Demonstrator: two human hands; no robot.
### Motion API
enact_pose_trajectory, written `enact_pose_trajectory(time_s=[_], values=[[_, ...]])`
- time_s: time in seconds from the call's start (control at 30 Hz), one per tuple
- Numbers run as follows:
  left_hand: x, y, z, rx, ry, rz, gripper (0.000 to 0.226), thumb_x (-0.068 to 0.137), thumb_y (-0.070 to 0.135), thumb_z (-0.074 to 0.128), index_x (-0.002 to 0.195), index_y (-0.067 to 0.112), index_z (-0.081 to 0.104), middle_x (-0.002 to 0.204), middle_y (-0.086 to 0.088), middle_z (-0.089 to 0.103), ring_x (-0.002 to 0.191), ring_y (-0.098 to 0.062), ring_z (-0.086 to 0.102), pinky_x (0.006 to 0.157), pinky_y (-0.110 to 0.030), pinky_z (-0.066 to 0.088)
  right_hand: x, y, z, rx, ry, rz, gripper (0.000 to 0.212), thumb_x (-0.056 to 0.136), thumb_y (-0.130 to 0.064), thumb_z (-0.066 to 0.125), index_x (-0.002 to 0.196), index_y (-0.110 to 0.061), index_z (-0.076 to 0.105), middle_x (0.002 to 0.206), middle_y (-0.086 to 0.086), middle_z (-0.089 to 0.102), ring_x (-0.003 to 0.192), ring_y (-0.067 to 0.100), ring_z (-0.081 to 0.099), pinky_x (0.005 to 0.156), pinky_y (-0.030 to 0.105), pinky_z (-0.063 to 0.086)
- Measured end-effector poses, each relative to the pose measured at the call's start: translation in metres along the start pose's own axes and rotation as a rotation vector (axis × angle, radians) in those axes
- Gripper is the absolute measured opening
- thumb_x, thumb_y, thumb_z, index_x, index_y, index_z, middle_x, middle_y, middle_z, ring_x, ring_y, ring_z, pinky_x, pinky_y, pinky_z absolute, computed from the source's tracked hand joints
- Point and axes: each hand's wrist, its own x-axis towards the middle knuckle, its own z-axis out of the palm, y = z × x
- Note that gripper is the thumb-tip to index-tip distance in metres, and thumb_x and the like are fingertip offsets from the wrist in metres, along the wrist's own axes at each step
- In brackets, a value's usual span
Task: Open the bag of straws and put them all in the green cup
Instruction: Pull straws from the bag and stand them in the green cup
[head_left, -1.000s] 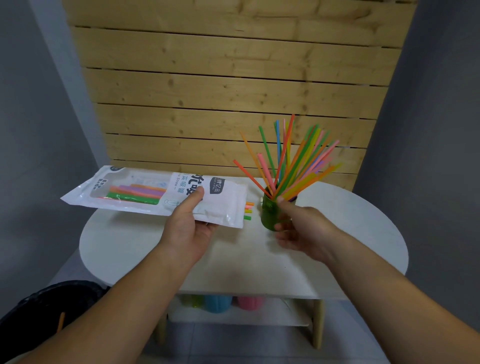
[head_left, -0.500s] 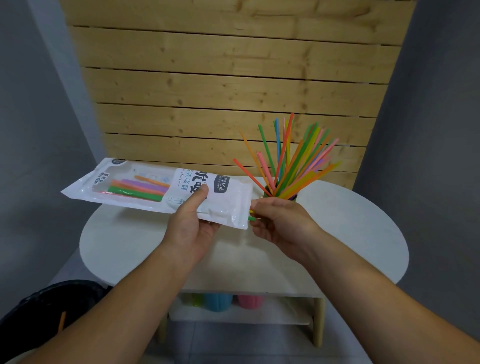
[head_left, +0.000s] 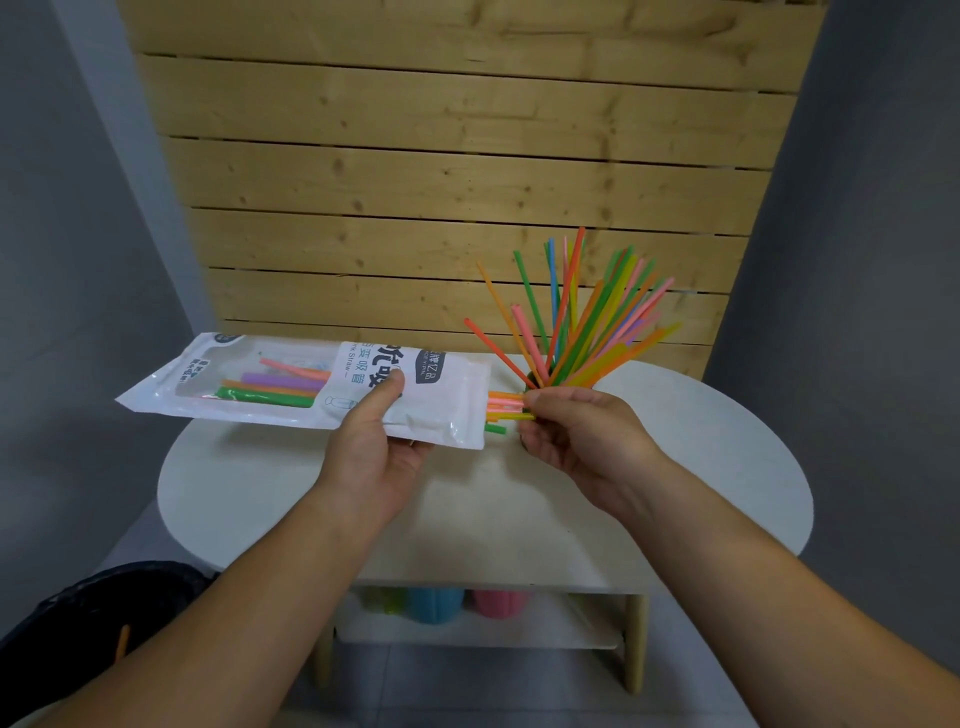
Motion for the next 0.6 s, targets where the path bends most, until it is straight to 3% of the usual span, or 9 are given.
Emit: enact_pose_trajectory(time_s=[0.13, 0.23, 0.4, 0.6], values=[[-0.001, -0.001, 0.001, -0.018, -0.004, 0.001, 0.035, 0.094, 0.008, 0.066, 0.128, 0.020, 0.062, 0.116, -0.005, 0.077, 0.104, -0.022, 0.075, 0.094, -0.047, 0.058, -0.004, 0.001, 0.003, -0.023, -0.067, 0.026, 0.018, 0.086, -0.018, 0.075, 0.098, -0.006, 0.070, 0.079, 0.008, 0.070, 0.057, 0.015, 0.067, 0.057, 0.026, 0.057], [-0.001, -0.002, 0.001, -0.031, -0.010, -0.004, 0.036, 0.094, 0.008, 0.065, 0.129, 0.019, 0.062, 0.117, -0.005, 0.077, 0.105, -0.023, 0.074, 0.097, -0.048, 0.056, -0.007, 0.003, 0.007, -0.027, -0.098, -0.003, 0.010, 0.089, -0.011, 0.071, 0.097, -0.004, 0.070, 0.074, 0.007, 0.072, 0.056, 0.012, 0.068, 0.057, 0.025, 0.058], [0.001, 0.001, -0.001, -0.039, 0.001, -0.007, 0.030, 0.094, 0.008, 0.066, 0.122, 0.020, 0.065, 0.113, -0.004, 0.078, 0.102, -0.021, 0.075, 0.096, -0.047, 0.057, -0.003, -0.001, 0.003, 0.013, -0.043, -0.043, 0.004, 0.091, 0.000, 0.066, 0.093, 0.000, 0.069, 0.075, 0.013, 0.067, 0.057, 0.015, 0.067, 0.057, 0.023, 0.058], [0.003, 0.002, -0.002, -0.081, 0.028, -0.025, 0.034, 0.093, 0.006, 0.066, 0.126, 0.017, 0.064, 0.112, -0.004, 0.078, 0.099, -0.020, 0.076, 0.086, -0.041, 0.061, -0.001, -0.005, -0.003, 0.044, -0.018, -0.074, 0.008, 0.092, -0.005, 0.065, 0.098, -0.001, 0.069, 0.073, 0.013, 0.062, 0.055, 0.013, 0.061, 0.057, 0.020, 0.057]])
